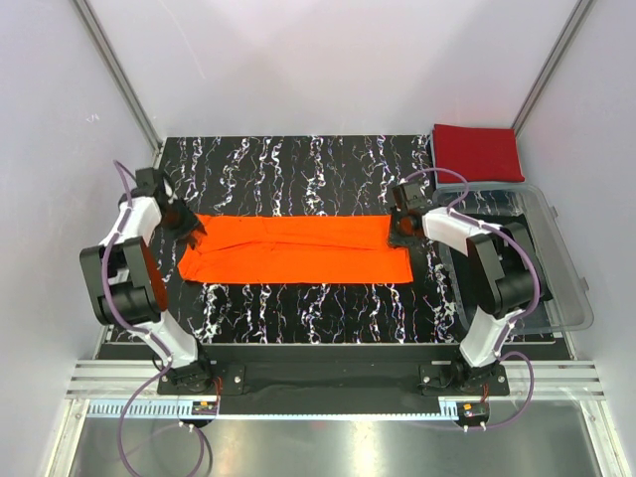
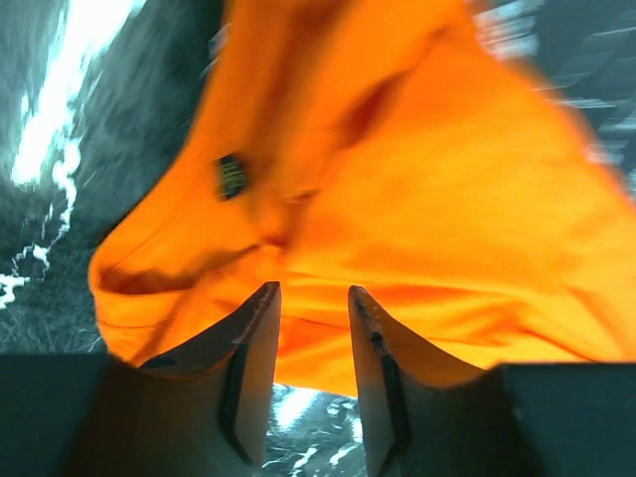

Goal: Fold and stack the t-shirts
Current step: Fold the tshirt

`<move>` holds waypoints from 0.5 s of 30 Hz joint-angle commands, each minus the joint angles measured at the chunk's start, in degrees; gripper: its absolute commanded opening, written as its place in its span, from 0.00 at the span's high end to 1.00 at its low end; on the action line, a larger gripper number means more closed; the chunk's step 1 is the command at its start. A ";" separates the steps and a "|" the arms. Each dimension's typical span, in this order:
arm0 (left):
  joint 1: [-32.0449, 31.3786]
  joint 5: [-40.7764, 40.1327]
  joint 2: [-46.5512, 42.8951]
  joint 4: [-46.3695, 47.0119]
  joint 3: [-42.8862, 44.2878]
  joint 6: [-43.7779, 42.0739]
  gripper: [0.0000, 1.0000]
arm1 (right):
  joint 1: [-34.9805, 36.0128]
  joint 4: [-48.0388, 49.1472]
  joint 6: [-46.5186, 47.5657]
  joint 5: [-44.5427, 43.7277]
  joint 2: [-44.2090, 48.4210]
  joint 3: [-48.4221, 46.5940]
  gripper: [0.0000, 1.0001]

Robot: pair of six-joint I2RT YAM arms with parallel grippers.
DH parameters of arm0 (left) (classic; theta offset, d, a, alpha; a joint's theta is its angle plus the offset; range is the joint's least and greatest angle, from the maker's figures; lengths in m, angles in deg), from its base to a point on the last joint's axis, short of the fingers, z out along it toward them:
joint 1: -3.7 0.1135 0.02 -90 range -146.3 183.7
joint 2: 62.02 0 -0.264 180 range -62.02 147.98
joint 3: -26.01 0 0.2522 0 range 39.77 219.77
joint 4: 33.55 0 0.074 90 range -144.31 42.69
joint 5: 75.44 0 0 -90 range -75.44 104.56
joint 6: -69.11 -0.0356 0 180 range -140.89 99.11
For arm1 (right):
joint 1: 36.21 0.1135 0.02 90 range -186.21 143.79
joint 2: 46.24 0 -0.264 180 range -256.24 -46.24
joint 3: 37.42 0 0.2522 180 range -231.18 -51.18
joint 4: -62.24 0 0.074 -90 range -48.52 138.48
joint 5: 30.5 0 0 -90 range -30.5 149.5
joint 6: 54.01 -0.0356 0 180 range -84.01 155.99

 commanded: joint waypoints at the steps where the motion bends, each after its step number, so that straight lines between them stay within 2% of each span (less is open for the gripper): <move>1: -0.50 6.07 -4.53 2.26 7.52 -3.63 0.59 | 0.00 -0.99 0.69 4.09 5.70 -3.13 0.73; 6: -0.68 6.16 2.06 2.70 10.52 -4.95 0.60 | 3.07 -0.38 0.42 12.52 6.50 -8.56 0.67; 15: -2.00 5.37 8.30 4.81 14.03 -7.50 0.62 | 11.50 -0.21 -1.60 17.19 -5.09 -26.14 0.60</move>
